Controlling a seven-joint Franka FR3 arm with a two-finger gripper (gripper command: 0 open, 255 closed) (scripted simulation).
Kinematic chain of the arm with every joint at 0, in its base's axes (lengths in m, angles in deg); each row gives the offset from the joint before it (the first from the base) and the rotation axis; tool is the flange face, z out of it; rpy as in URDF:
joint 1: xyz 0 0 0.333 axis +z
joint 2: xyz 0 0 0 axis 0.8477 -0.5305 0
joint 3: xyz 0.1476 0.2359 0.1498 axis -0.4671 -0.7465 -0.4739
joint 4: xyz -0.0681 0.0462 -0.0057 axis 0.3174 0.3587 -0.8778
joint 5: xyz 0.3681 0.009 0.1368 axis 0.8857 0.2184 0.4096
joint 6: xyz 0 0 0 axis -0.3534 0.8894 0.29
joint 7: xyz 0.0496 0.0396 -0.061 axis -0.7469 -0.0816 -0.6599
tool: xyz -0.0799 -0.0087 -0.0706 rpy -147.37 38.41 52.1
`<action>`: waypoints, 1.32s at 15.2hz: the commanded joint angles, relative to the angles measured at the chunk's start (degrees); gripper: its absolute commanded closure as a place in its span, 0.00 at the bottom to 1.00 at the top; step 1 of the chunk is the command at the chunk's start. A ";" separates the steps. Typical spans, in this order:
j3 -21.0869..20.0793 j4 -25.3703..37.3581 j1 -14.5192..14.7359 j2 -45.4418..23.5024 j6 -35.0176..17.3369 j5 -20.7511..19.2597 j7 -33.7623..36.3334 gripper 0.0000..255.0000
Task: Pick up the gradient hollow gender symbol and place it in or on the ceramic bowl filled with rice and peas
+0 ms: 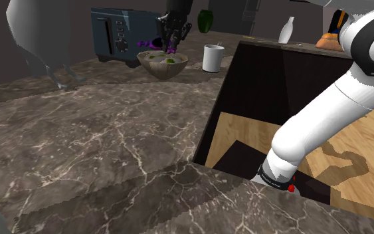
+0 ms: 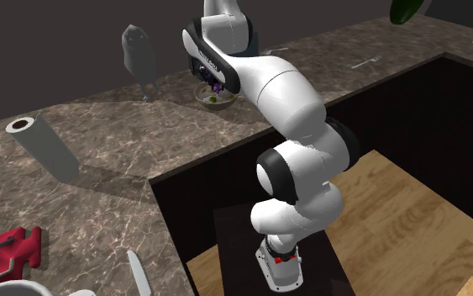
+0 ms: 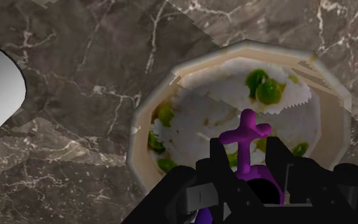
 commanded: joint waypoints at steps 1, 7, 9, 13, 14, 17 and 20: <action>0.00 -0.02 0.00 0.01 -0.03 0.00 0.00 1.00; 0.00 -0.02 0.00 0.01 -0.02 0.00 0.00 0.00; 0.07 2.26 -0.07 -0.31 1.95 -0.12 0.11 0.00; 0.09 9.26 -0.27 -1.73 7.58 -0.60 0.55 0.00; 0.10 9.24 -0.27 -1.72 7.58 -0.60 0.55 0.00; 0.09 9.26 -0.27 -1.73 7.58 -0.60 0.55 0.00; 0.09 9.26 -0.27 -1.73 7.58 -0.60 0.55 0.00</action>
